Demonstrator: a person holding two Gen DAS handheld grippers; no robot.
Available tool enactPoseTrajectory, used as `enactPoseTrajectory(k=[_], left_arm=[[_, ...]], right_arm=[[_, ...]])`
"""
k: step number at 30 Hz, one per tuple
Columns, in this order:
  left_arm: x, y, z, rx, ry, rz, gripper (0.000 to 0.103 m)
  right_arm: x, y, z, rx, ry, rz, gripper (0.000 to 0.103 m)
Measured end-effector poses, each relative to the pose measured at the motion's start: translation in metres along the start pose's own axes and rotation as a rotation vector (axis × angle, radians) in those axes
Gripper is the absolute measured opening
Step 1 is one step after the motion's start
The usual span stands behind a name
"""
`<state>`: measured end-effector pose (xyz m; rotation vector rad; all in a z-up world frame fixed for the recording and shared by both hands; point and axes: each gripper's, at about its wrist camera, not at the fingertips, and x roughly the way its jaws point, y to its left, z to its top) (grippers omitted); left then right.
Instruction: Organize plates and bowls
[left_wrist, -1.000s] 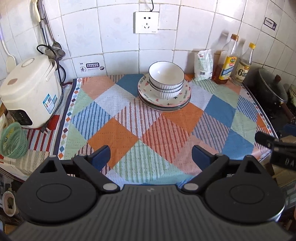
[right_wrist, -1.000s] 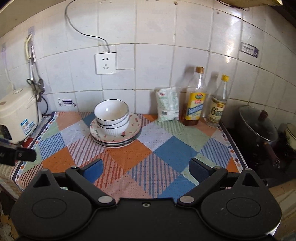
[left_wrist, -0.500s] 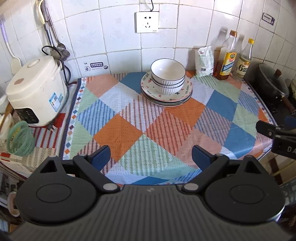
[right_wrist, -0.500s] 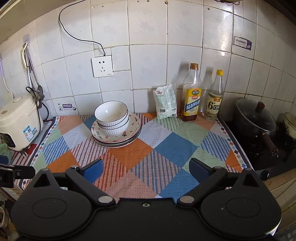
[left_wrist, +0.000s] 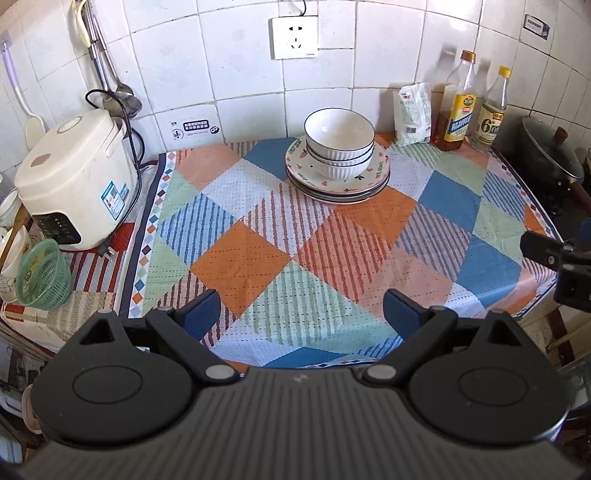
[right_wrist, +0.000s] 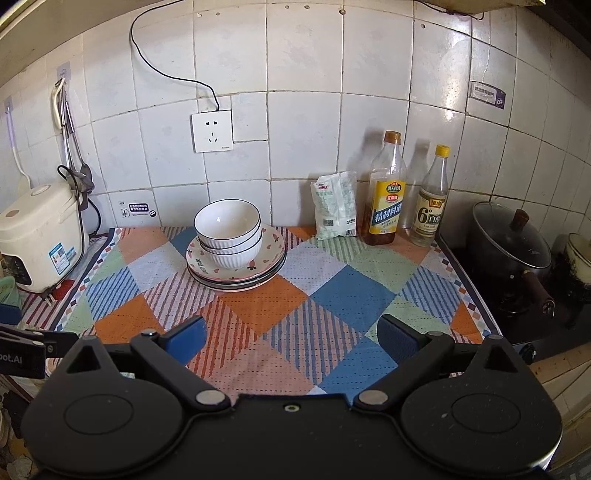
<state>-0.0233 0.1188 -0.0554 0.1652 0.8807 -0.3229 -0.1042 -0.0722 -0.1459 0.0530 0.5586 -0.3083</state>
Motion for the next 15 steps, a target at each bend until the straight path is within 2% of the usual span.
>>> enactPoseTrajectory(k=[10, 15], left_arm=[[0.0111, 0.0041, -0.0063, -0.054, 0.052, -0.032, 0.097], [0.0091, 0.0019, -0.0045, -0.039, 0.032, -0.023, 0.097]], right_arm=[[-0.0007, 0.0017, 0.0022, 0.007, 0.002, 0.017, 0.1], [0.0, 0.0058, 0.0091, -0.003, 0.02, 0.029, 0.1]])
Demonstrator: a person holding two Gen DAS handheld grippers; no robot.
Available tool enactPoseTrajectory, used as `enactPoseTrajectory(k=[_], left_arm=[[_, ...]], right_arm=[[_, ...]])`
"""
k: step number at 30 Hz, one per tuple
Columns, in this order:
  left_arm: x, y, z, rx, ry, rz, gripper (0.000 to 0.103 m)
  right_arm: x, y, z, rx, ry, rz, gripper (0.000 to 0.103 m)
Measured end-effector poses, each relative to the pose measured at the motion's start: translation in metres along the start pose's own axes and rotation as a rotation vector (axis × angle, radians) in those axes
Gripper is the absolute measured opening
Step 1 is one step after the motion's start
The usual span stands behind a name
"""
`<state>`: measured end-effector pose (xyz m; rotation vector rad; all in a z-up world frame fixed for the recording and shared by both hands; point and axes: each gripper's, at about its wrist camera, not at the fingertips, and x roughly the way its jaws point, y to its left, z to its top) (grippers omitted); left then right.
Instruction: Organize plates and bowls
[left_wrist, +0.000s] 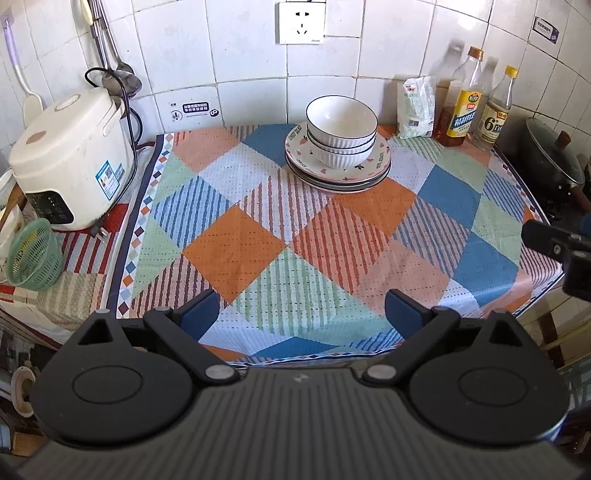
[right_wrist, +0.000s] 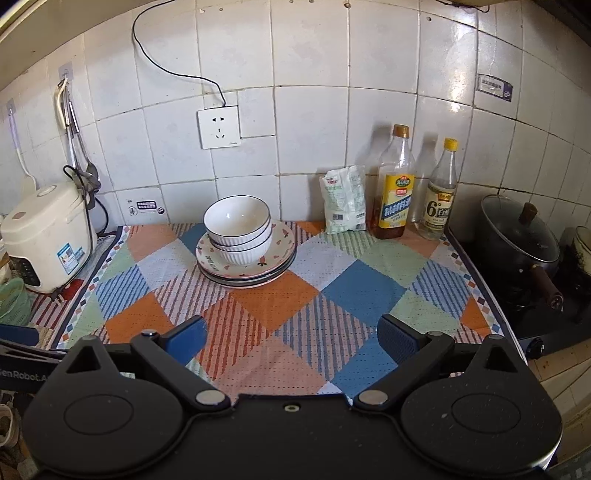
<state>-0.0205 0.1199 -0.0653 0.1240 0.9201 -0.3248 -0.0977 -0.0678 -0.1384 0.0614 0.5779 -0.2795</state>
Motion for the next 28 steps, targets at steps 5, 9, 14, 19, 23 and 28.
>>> enactPoseTrajectory(k=[5, 9, 14, 19, 23, 28], left_arm=[[0.002, 0.004, 0.004, -0.023, -0.001, 0.006, 0.097], [0.005, 0.008, 0.007, -0.049, 0.005, 0.006, 0.097], [0.009, 0.006, 0.01, -0.031, 0.005, 0.028, 0.099], [0.01, 0.004, 0.011, -0.033, -0.021, 0.035, 0.103], [0.011, 0.004, 0.013, -0.026, -0.02, 0.041, 0.103], [0.01, 0.007, 0.015, -0.027, -0.02, 0.046, 0.103]], right_arm=[[0.002, 0.0, 0.002, 0.0, -0.004, -0.003, 0.1], [0.005, 0.001, 0.0, -0.008, 0.0, -0.013, 0.1], [0.011, -0.002, -0.001, 0.007, 0.014, -0.017, 0.1], [0.015, -0.001, 0.0, 0.002, 0.014, -0.026, 0.1], [0.017, -0.001, 0.001, -0.001, 0.016, -0.033, 0.1], [0.02, -0.001, 0.002, 0.016, 0.02, -0.028, 0.1]])
